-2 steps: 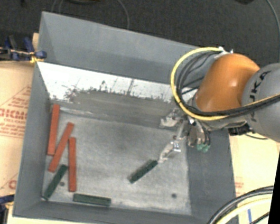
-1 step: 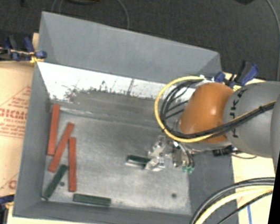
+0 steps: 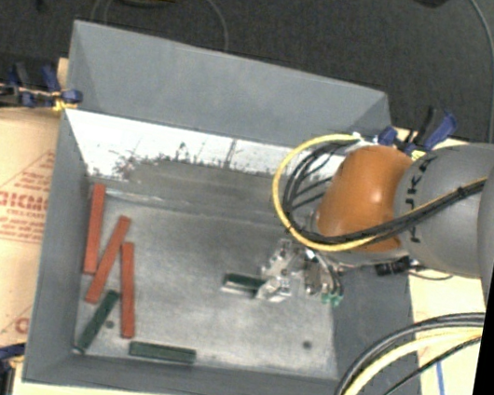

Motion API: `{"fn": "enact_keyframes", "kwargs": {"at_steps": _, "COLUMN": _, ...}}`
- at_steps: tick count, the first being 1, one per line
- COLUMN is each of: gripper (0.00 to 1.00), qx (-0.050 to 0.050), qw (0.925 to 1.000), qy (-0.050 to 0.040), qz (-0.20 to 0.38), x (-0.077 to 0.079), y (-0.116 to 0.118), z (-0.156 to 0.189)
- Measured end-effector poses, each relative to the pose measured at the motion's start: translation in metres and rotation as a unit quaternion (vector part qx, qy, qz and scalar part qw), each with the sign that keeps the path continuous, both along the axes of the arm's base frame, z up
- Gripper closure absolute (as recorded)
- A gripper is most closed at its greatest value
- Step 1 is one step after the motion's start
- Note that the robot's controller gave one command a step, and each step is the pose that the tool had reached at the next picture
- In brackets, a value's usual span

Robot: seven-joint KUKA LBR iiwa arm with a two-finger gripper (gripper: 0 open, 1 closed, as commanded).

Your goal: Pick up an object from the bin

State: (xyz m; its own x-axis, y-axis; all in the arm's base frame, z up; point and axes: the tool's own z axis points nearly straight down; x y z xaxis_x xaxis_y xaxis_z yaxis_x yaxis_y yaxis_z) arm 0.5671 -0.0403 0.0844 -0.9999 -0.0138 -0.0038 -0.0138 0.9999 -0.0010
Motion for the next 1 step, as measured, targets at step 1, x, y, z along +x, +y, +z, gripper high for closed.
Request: {"fn": "enact_keyframes", "kwargs": {"at_steps": 1, "gripper": 1.0, "qx": 0.0, "qw": 1.0, "qy": -0.0013, "qz": -0.009, "x": 0.0094, "y": -0.0132, "z": 0.1484}}
